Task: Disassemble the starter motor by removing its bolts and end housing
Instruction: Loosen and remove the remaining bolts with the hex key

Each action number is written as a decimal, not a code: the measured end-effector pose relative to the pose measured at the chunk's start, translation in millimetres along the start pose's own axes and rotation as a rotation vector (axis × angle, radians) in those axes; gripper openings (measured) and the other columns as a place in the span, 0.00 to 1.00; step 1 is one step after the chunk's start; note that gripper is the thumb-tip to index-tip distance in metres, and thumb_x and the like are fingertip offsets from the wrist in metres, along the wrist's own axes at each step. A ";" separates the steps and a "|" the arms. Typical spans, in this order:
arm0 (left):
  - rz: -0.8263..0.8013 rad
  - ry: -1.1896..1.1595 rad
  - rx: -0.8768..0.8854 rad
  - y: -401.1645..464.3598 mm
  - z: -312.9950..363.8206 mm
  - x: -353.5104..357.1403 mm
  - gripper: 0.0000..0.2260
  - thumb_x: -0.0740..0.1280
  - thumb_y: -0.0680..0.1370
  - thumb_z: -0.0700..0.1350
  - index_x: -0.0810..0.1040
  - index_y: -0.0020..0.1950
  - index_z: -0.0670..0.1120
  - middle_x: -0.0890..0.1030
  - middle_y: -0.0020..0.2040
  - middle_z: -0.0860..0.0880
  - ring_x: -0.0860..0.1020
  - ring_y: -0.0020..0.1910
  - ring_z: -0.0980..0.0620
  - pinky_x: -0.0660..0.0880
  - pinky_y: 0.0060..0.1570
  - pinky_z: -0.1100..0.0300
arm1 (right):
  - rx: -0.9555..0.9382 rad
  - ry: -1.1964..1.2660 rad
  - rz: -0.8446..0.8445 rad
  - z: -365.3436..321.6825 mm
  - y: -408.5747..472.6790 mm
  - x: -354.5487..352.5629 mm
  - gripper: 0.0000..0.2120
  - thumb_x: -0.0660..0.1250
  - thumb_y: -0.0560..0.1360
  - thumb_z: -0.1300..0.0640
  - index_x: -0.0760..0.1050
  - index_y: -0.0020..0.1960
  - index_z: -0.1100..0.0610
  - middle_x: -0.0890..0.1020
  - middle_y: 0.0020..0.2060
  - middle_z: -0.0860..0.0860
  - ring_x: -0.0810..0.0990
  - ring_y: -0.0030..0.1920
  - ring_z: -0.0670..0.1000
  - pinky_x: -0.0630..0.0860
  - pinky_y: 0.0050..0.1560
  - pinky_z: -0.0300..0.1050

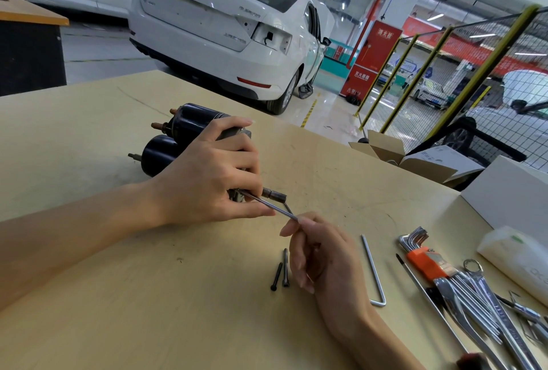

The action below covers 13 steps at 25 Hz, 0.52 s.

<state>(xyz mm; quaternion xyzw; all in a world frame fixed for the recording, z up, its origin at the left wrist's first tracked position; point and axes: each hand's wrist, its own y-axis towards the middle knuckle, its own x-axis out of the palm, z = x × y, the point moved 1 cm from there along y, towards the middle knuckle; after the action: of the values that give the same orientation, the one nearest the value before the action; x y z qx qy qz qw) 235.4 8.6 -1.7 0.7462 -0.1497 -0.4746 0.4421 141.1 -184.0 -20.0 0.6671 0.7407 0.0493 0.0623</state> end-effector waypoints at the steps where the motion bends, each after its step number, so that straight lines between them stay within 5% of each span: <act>1: 0.002 -0.001 0.000 0.0 -0.1 0.3 0.15 0.70 0.76 0.60 0.82 0.36 0.52 0.79 0.38 0.57 0.78 0.49 0.55 0.59 0.74 0.48 | -0.005 -0.002 0.000 0.1 -0.3 -0.4 0.11 0.60 0.71 0.54 0.79 0.37 0.57 0.67 0.23 0.54 0.64 0.22 0.50 0.60 0.22 0.37; 13: 0.018 0.011 0.000 0.0 -0.4 1.2 0.17 0.68 0.78 0.60 0.82 0.36 0.50 0.80 0.37 0.56 0.78 0.48 0.55 0.59 0.74 0.48 | -0.009 -0.099 0.059 0.5 -0.5 -1.9 0.14 0.56 0.79 0.61 0.80 0.44 0.56 0.69 0.24 0.55 0.66 0.22 0.50 0.61 0.21 0.37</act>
<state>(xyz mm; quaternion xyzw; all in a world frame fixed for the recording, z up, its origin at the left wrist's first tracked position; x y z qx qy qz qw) 236.4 8.1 -2.3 0.7474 -0.1539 -0.4666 0.4471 140.8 -186.0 -20.6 0.6899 0.7166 0.0214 0.1006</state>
